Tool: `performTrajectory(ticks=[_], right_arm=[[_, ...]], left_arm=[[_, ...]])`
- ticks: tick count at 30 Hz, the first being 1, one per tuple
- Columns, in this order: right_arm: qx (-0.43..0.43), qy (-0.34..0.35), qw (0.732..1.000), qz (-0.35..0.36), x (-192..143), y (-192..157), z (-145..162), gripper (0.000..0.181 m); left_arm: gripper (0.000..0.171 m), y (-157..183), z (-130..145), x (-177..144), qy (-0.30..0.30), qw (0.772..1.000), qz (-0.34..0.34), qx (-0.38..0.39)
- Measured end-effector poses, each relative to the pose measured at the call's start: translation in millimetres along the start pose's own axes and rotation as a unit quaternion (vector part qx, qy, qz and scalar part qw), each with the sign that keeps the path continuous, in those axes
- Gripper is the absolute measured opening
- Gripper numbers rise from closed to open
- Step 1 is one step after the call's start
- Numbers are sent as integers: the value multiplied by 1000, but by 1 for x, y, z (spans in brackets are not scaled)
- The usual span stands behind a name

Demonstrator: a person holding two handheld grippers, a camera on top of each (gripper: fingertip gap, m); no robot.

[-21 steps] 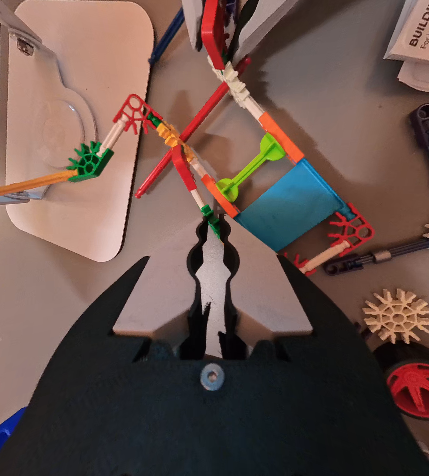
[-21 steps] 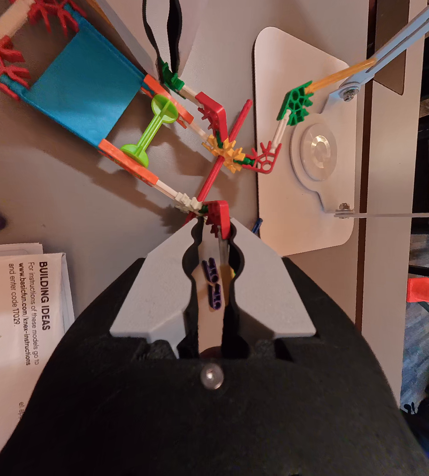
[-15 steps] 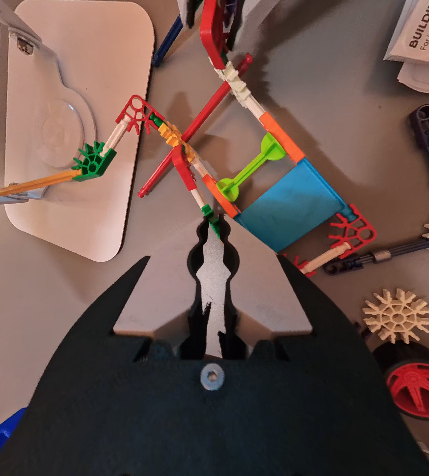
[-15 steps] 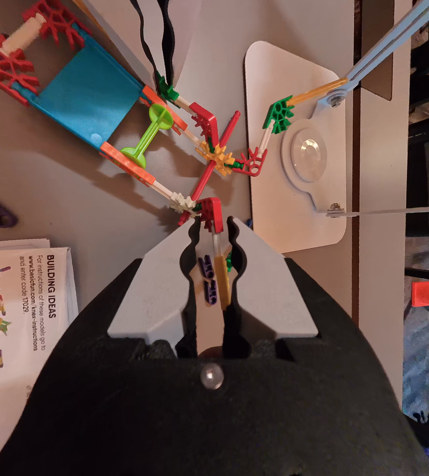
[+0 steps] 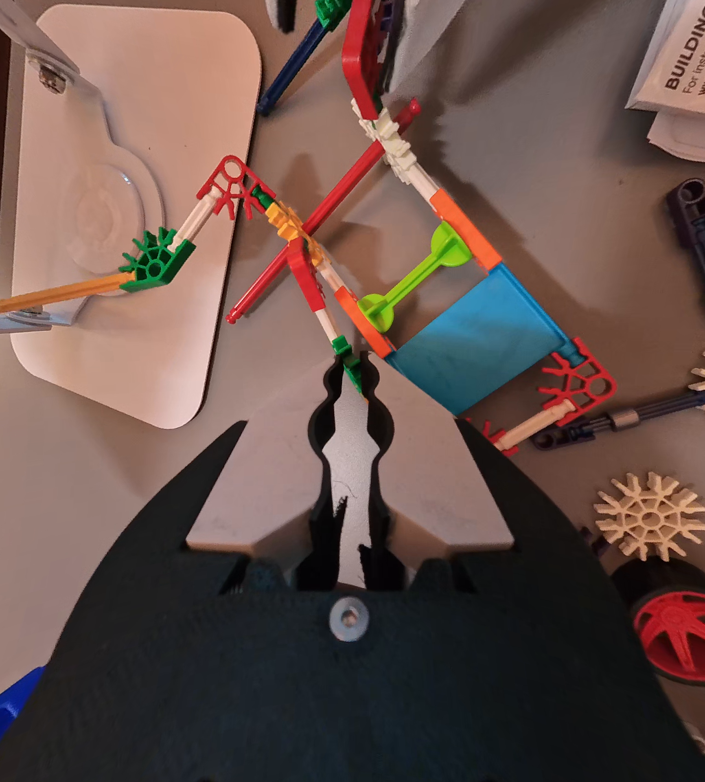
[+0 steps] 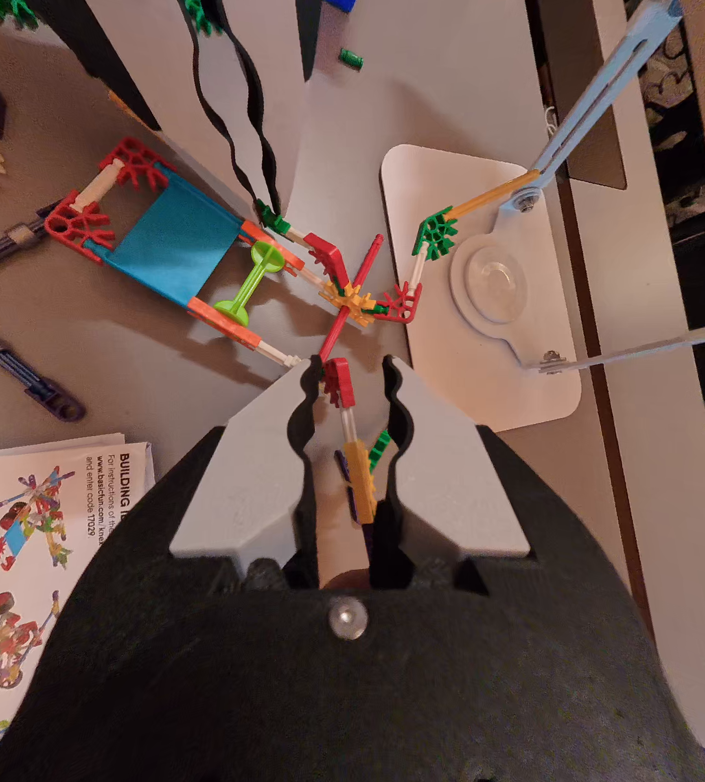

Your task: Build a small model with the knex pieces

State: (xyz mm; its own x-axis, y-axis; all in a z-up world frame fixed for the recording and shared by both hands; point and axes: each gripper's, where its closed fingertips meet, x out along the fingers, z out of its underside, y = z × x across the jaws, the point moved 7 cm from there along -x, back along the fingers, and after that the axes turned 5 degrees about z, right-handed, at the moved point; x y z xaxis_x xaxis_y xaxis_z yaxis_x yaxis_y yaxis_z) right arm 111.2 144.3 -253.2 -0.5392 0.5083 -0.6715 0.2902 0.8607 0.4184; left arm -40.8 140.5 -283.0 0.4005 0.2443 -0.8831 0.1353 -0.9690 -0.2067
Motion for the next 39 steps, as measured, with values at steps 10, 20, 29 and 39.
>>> performTrajectory(ticks=[10,20,29,39], right_arm=[[-38,23,997,-57,17,-34,-7,30],[-40,22,995,-84,14,-36,-4,29],[-87,30,992,-85,9,-47,-11,24],[-18,57,998,-25,-24,-3,-16,28]], left_arm=[[5,2,-1,0,2,1000,5,1],[5,-1,0,-3,10,1000,5,-6],[5,-4,0,-2,16,1000,-1,-13],[15,-10,9,-14,21,999,7,-34]])
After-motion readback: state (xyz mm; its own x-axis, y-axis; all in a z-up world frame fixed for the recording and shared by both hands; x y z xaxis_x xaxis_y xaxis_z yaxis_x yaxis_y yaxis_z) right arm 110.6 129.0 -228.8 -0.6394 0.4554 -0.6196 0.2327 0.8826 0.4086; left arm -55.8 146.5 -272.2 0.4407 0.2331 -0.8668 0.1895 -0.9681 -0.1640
